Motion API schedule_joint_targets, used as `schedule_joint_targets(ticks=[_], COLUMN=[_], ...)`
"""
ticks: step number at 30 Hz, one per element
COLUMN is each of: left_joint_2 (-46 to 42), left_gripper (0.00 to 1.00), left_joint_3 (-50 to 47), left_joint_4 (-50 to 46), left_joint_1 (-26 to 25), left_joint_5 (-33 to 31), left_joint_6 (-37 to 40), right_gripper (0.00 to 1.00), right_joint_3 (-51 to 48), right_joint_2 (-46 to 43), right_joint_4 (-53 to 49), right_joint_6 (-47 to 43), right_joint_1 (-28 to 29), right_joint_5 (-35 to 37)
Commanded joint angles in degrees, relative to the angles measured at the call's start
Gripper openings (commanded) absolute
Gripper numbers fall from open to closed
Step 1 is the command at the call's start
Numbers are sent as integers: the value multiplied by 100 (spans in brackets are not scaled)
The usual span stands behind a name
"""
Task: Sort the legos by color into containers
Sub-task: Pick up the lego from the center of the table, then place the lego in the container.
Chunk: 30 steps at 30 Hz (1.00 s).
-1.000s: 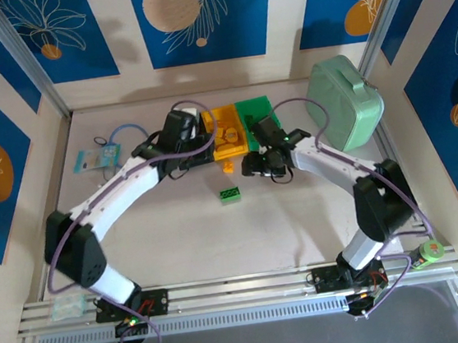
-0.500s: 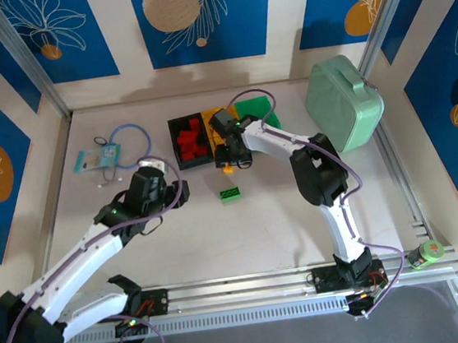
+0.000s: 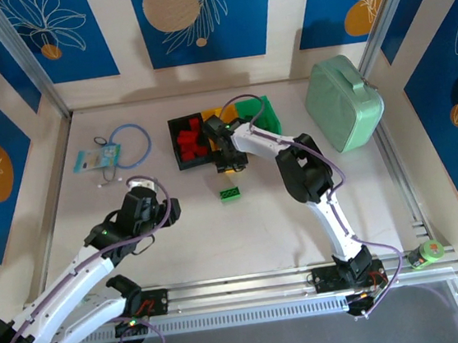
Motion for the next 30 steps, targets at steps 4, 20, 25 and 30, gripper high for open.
schedule_joint_targets(ticks=[4, 20, 25, 30], left_joint_2=[16, -17, -199, -194], left_gripper=[66, 66, 66, 66], left_joint_3=[78, -24, -53, 1], left_joint_4=[-77, 92, -49, -50], left_joint_1=[21, -4, -48, -146], left_joint_5=[-131, 54, 55, 106], left_joint_6=[-1, -94, -132, -133], right_gripper=[30, 25, 28, 69], right_joint_3=[32, 1075, 2294, 3498], right_joint_2=[-10, -547, 135, 696], right_joint_4=[-201, -566, -1013, -1623], right_joint_6=[3, -299, -460, -542], right_joint_1=[142, -82, -251, -370], right_joint_5=[134, 272, 164, 57])
